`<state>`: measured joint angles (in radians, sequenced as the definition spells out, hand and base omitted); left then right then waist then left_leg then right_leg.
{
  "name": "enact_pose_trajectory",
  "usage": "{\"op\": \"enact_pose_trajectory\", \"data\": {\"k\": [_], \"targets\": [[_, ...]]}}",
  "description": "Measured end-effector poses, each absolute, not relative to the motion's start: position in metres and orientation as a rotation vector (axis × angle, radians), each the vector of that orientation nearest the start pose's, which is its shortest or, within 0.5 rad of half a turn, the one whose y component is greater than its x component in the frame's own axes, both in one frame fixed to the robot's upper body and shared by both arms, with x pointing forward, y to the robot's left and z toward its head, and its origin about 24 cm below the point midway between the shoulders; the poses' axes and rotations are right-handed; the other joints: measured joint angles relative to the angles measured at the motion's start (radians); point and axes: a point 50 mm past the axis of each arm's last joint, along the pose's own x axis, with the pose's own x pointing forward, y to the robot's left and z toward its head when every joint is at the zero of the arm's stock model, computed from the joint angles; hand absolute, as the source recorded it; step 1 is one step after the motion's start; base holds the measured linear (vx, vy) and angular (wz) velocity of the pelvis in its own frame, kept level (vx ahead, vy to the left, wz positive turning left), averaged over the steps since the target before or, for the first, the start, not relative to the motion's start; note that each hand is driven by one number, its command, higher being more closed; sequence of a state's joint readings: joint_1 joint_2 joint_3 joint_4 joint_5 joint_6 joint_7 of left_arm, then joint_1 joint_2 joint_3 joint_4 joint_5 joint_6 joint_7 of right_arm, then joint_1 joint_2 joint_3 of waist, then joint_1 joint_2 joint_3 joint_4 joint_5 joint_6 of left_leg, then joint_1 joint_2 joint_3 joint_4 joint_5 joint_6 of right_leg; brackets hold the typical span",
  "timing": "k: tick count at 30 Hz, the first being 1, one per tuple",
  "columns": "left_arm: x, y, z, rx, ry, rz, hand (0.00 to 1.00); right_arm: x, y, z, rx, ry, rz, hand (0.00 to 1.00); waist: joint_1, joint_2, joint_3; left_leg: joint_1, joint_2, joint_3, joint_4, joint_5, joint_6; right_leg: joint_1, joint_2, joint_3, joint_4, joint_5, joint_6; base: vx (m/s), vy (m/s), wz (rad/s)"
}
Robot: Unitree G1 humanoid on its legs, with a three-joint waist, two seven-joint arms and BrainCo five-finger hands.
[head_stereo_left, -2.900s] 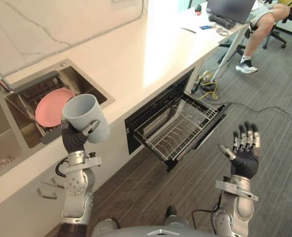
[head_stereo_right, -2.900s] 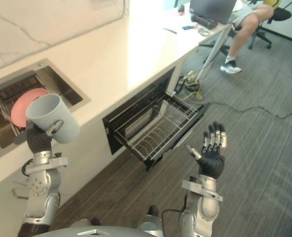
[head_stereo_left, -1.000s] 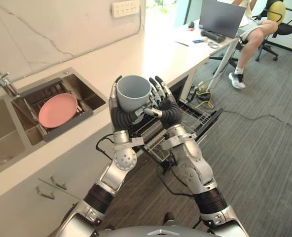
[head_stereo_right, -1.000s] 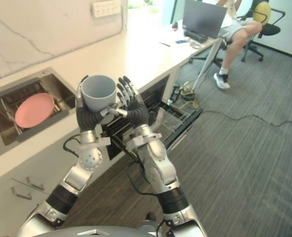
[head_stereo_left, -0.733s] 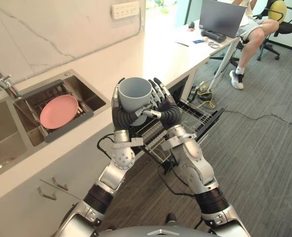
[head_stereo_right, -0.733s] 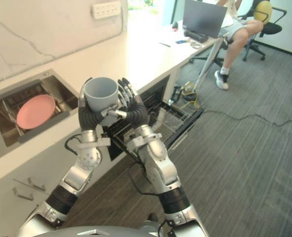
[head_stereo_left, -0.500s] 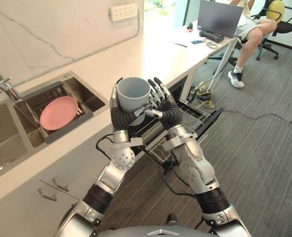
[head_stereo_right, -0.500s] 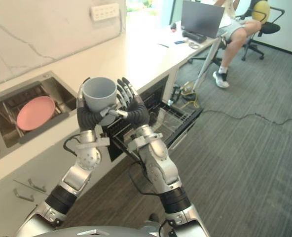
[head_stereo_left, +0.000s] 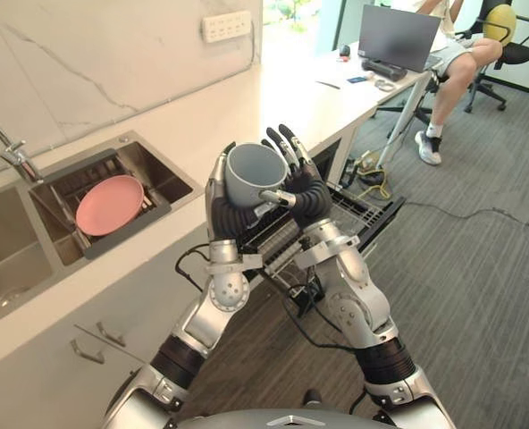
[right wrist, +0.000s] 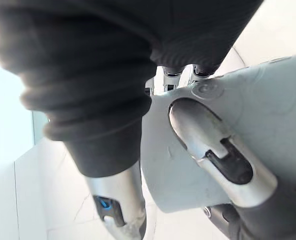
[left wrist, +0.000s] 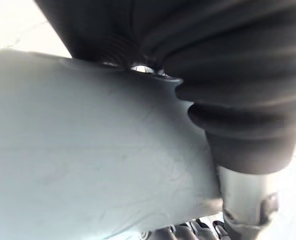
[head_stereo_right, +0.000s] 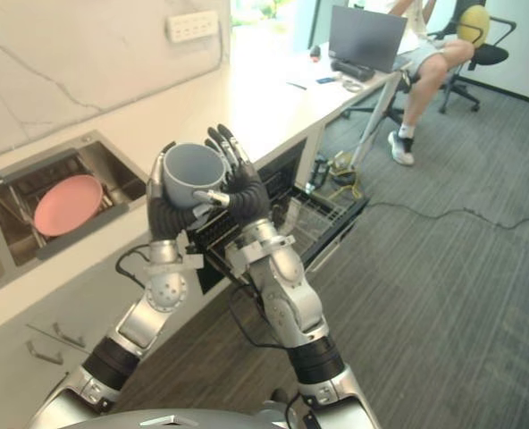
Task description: Walk over to the sink, pick up the cup, carry it to the dishwasher, place the cup inside the dishwasher, then close the dishwasher door
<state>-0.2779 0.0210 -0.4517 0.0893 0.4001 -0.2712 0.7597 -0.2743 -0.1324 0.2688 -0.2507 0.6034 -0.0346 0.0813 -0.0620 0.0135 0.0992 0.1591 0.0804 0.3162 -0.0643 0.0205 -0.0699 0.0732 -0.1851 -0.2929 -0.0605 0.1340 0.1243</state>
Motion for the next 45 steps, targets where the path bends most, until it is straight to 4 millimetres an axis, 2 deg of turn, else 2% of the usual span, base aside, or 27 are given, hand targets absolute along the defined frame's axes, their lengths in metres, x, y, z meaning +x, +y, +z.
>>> {"op": "enact_pose_trajectory", "data": {"k": [8, 10, 15, 24, 25, 37, 41, 45], "targets": [[0.262, 0.05, 0.116, 0.224, -0.652, 0.183, 1.0, 0.268, -0.078, 0.158, 0.44, -0.364, 0.558, 0.0, 0.003, 0.0, 0.0, -0.002, -0.001, -0.014, -0.013, 0.011, 0.002, 0.002, 0.0, -0.016, 0.0, -0.001, 0.001, 0.0, -0.006, 0.05], [0.261, 0.051, 0.115, 0.24, -0.654, 0.19, 1.0, 0.271, -0.075, 0.149, 0.434, -0.312, 0.551, 0.0, 0.002, 0.0, 0.0, -0.002, -0.001, -0.014, -0.013, 0.012, 0.002, 0.002, 0.0, -0.017, 0.001, -0.001, 0.001, 0.0, 0.0, 0.0], [0.259, 0.054, 0.107, 0.275, -0.633, 0.213, 1.0, 0.271, -0.07, 0.142, 0.419, -0.259, 0.561, 0.0, 0.001, 0.0, 0.0, -0.003, -0.001, -0.015, -0.013, 0.015, 0.001, 0.001, 0.0, -0.018, 0.001, -0.001, 0.001, 0.0, 0.0, 0.0], [0.258, 0.056, 0.105, 0.324, -0.64, 0.229, 1.0, 0.273, -0.069, 0.137, 0.403, -0.237, 0.547, 0.0, 0.001, -0.001, -0.001, -0.004, 0.0, -0.016, -0.013, 0.017, 0.002, 0.001, 0.0, -0.019, 0.001, -0.001, 0.001, 0.0, 0.0, 0.0], [0.258, 0.056, 0.105, 0.324, -0.64, 0.229, 1.0, 0.273, -0.069, 0.137, 0.403, -0.237, 0.547, 1.0, 0.001, -0.001, -0.001, -0.004, 0.0, -0.016, -0.013, 0.017, 0.002, 0.001, 0.0, -0.019, 0.001, -0.001, 0.0, 0.0, 0.0, 0.0], [0.258, 0.057, 0.105, 0.333, -0.638, 0.251, 1.0, 0.272, -0.066, 0.136, 0.415, -0.228, 0.543, 1.0, 0.001, -0.015, -0.009, -0.005, 0.0, -0.017, -0.013, 0.019, 0.002, 0.001, 0.0, -0.02, 0.001, 0.0, 0.0, 0.0, 0.0, 0.0], [0.258, 0.056, 0.108, 0.358, -0.676, 0.26, 1.0, 0.271, -0.064, 0.133, 0.564, -0.168, 0.562, 1.0, 0.002, -0.02, -0.012, -0.006, 0.0, -0.02, -0.013, 0.021, 0.001, 0.001, -0.001, -0.022, 0.002, 0.0, 0.0, 0.0, 0.0, 0.0], [0.256, 0.055, 0.114, 0.354, -0.709, 0.267, 1.0, 0.27, -0.063, 0.135, 0.612, -0.185, 0.556, 1.0, 0.001, -0.02, -0.013, -0.009, 0.0, -0.024, -0.013, 0.023, 0.001, 0.001, -0.002, -0.025, 0.002, -0.002, -0.002, 0.0, 0.0, 0.01]]}}
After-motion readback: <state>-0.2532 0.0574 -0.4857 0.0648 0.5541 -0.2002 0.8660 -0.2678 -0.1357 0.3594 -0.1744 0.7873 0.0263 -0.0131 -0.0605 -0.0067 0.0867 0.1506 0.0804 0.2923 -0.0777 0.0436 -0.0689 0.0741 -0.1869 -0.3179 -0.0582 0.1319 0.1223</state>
